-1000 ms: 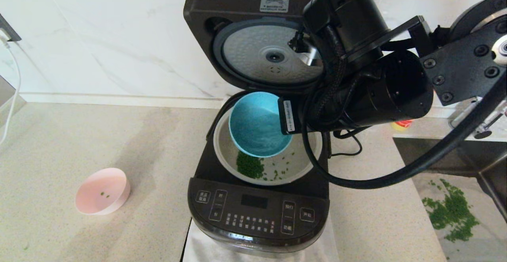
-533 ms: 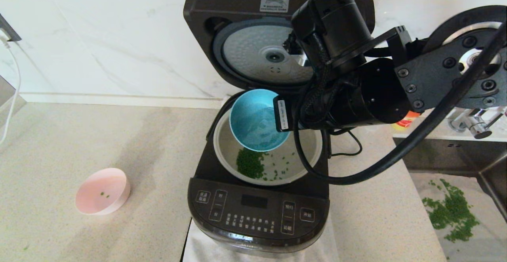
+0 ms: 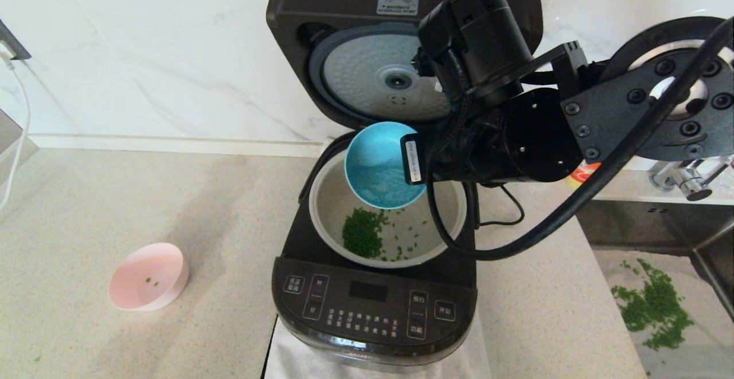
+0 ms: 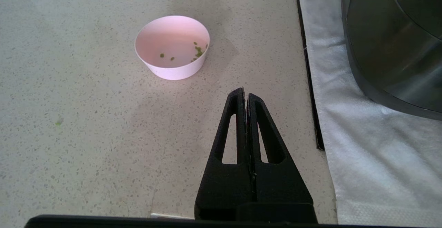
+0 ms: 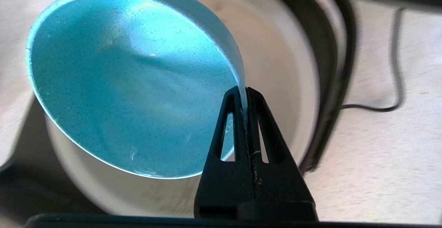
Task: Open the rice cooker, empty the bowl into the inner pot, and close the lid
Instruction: Pour the water from the bowl into the rice cooker
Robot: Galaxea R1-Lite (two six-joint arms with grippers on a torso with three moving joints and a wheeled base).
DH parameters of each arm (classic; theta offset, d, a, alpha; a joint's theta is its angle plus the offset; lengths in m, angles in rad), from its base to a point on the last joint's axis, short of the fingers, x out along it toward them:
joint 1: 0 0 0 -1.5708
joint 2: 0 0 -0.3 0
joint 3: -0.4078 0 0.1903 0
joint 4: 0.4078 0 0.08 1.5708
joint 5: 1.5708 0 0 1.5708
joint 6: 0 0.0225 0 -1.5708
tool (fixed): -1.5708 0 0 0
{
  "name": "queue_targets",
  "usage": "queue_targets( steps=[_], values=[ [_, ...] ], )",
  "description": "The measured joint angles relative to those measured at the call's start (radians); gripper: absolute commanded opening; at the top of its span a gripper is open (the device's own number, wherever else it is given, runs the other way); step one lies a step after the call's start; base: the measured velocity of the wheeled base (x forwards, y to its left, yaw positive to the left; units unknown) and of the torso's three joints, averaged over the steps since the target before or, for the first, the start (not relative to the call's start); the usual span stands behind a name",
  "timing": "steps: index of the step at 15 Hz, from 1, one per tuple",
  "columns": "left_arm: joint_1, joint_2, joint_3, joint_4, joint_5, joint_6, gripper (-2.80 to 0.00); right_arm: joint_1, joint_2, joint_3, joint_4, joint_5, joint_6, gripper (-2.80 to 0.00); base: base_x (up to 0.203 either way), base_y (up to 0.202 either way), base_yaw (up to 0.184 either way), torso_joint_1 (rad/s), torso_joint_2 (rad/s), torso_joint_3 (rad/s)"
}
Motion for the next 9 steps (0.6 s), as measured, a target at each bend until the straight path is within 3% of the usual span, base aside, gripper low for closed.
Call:
queue_targets(
  steps=[9],
  values=[
    [0.000,0.000,0.000,0.000,0.000,0.000,-2.80,0.021,0.032,0.000,-0.093,-0.166,-0.114,-2.80,0.000,0.000,0.000,0.000,0.00,0.000]
  ],
)
